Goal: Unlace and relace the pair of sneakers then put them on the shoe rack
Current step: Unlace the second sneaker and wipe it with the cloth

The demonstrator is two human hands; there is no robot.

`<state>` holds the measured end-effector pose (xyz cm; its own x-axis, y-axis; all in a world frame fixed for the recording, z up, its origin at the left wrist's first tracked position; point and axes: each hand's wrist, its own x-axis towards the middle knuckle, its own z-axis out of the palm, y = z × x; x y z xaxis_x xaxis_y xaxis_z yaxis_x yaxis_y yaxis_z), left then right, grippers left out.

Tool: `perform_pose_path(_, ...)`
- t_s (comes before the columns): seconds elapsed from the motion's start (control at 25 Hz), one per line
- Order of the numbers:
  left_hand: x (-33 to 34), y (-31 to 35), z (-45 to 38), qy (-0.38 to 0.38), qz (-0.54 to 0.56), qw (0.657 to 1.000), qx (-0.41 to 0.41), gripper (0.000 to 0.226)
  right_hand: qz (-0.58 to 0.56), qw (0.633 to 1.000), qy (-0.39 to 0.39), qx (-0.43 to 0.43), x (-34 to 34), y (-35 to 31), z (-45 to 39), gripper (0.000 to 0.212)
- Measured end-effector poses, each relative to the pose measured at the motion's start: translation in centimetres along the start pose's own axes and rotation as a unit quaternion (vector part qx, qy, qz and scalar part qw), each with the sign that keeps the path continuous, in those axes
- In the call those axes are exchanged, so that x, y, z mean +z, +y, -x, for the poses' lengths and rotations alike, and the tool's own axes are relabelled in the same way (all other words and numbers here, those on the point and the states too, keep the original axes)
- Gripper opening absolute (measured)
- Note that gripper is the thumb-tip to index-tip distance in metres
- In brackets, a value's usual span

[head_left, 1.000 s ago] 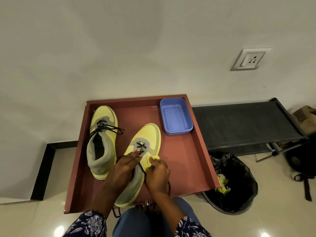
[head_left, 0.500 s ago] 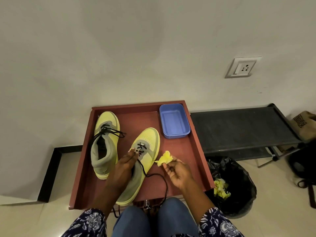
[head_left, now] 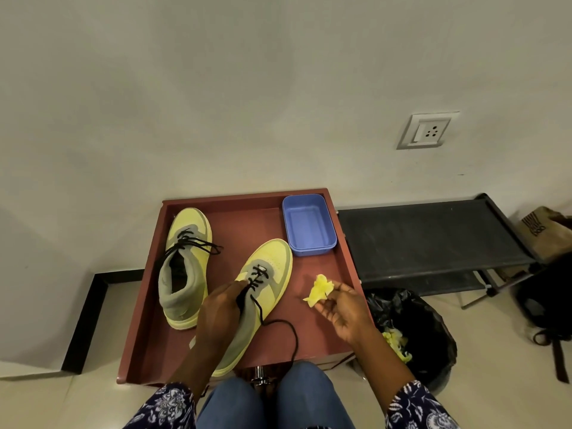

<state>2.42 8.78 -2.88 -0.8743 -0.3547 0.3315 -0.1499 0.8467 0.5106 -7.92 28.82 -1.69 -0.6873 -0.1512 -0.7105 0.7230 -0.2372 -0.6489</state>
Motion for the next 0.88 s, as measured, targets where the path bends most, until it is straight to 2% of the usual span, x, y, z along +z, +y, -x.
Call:
perform_pose_path(0.16,-0.4,-0.1,0.1,-0.003,0.012,1.0,0.01,0.041,0.019,0.999,-0.009,-0.035,-0.2,-1.3,0.2,0.021)
perform_pose_path(0.44,-1.0,-1.4,0.7,-0.02,0.007,0.999,0.044,0.04,0.006,0.999,-0.002,-0.031,0.0,-1.5,0.0,0.026)
perform_pose_path(0.56,-0.7,-1.0,0.6,-0.016,0.021,0.997,0.074,0.038,-0.016,0.999,-0.008,-0.034,0.2,-1.4,0.3,0.021)
perform_pose_path(0.68,0.3,-0.3,0.3,-0.027,0.034,0.993,0.111,0.035,0.039,0.996,-0.015,-0.074,0.4,-1.5,0.2,0.014)
perform_pose_path(0.8,1.5,0.1,-0.2,-0.049,0.061,0.989,0.127,0.031,0.09,0.99,-0.02,-0.106,0.0,-1.7,-0.6,0.016)
perform_pose_path(0.88,2.3,0.7,-0.6,-0.049,0.074,0.986,0.14,0.031,0.187,0.968,0.009,-0.167,-0.6,-1.7,-1.1,0.016)
